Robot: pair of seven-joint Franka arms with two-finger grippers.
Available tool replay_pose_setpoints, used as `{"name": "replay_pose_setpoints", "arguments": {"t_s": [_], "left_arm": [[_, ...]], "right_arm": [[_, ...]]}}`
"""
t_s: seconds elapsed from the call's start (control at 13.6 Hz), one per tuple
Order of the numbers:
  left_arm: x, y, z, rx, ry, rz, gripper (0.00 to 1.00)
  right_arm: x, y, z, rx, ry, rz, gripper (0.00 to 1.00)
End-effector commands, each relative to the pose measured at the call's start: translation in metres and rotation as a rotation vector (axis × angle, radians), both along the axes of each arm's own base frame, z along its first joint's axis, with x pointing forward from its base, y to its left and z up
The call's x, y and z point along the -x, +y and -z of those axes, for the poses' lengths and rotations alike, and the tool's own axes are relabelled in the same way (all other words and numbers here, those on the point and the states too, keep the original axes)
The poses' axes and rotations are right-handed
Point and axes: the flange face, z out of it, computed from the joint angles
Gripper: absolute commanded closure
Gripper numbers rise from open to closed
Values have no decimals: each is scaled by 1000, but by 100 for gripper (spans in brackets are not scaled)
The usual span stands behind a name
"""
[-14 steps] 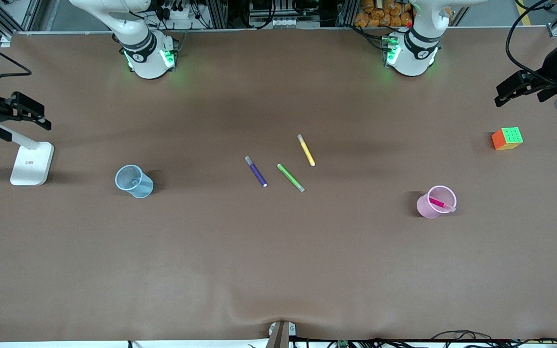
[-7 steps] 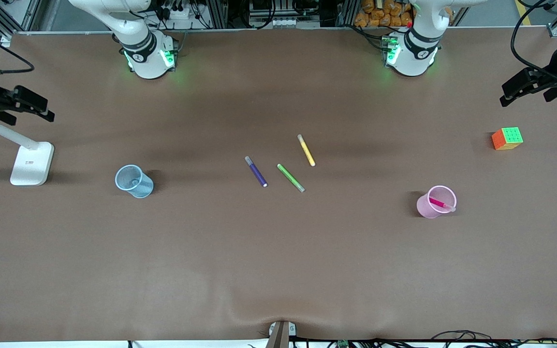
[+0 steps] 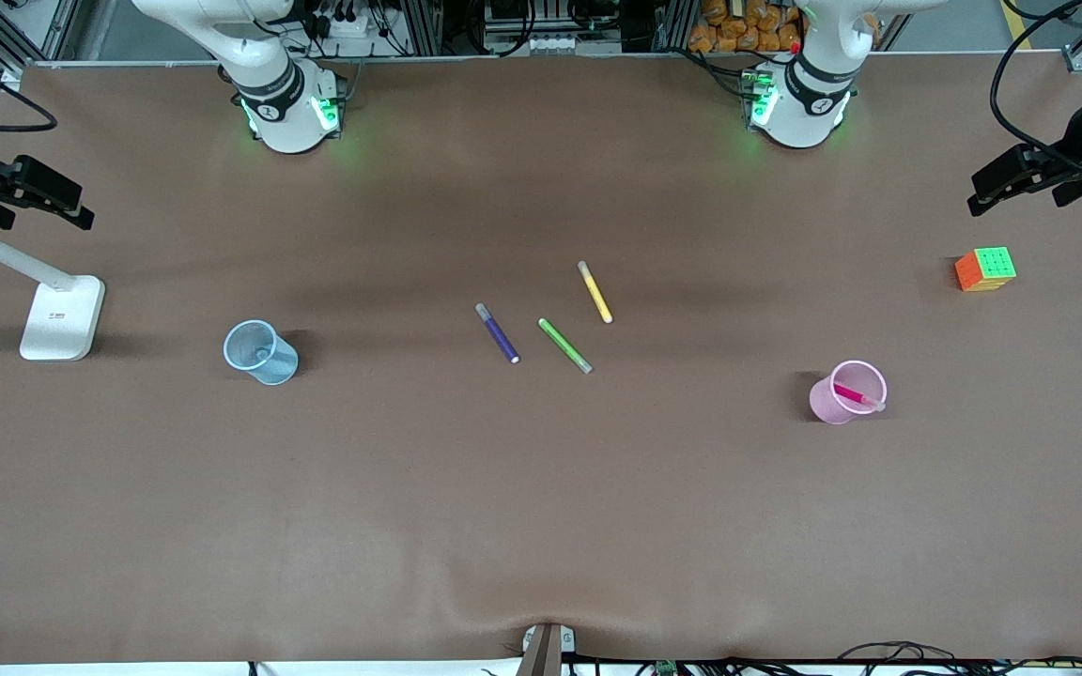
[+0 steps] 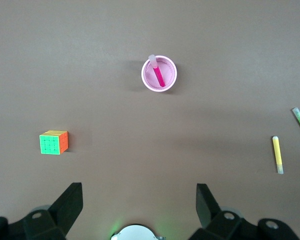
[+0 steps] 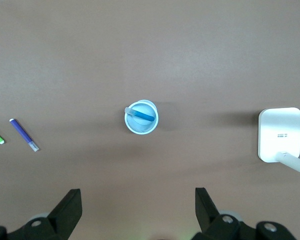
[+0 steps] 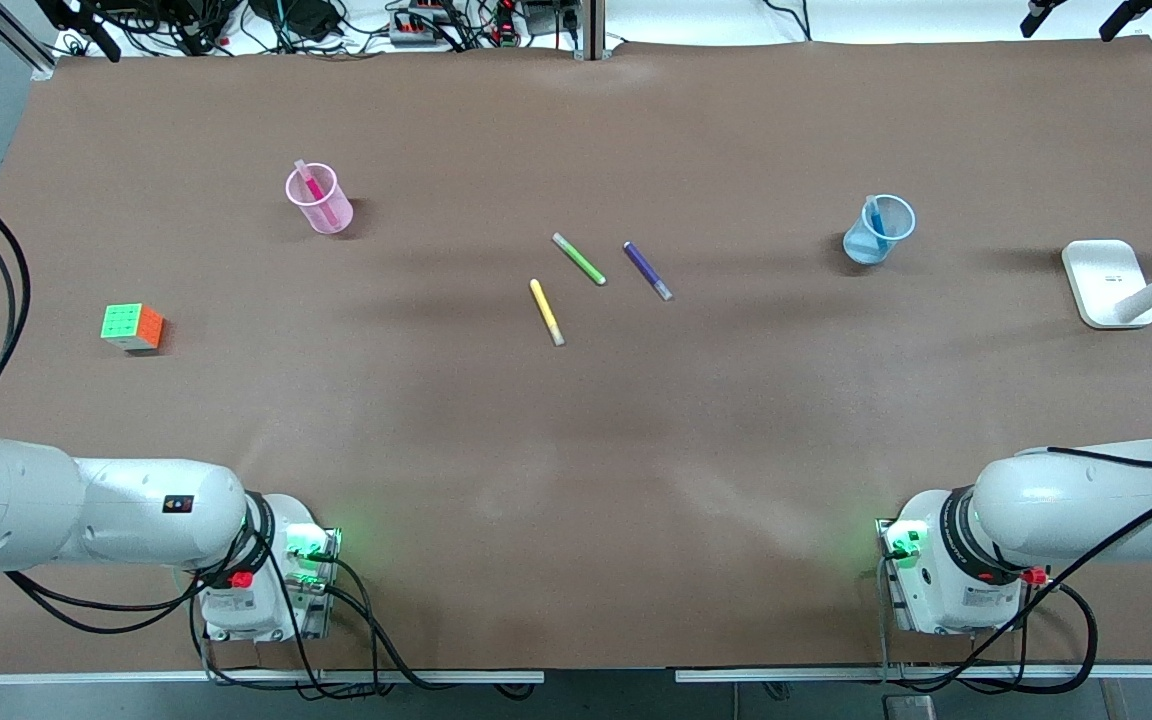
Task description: Place pink and blue markers in matching cups
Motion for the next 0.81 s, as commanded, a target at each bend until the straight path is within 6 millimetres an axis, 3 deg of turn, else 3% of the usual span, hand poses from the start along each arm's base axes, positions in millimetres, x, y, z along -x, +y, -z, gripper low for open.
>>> {"name": "replay_pose_setpoints", "arguments": {"t_s": [0.0,0.73], "left_arm": [[-1,-1,-6,16,8,17,0],[0,2,-6,17,17,9,0]], "right_arm": [[-4,-1,-3,21,17,20,0],[-10,-6,-5,22,31,68,0]]}}
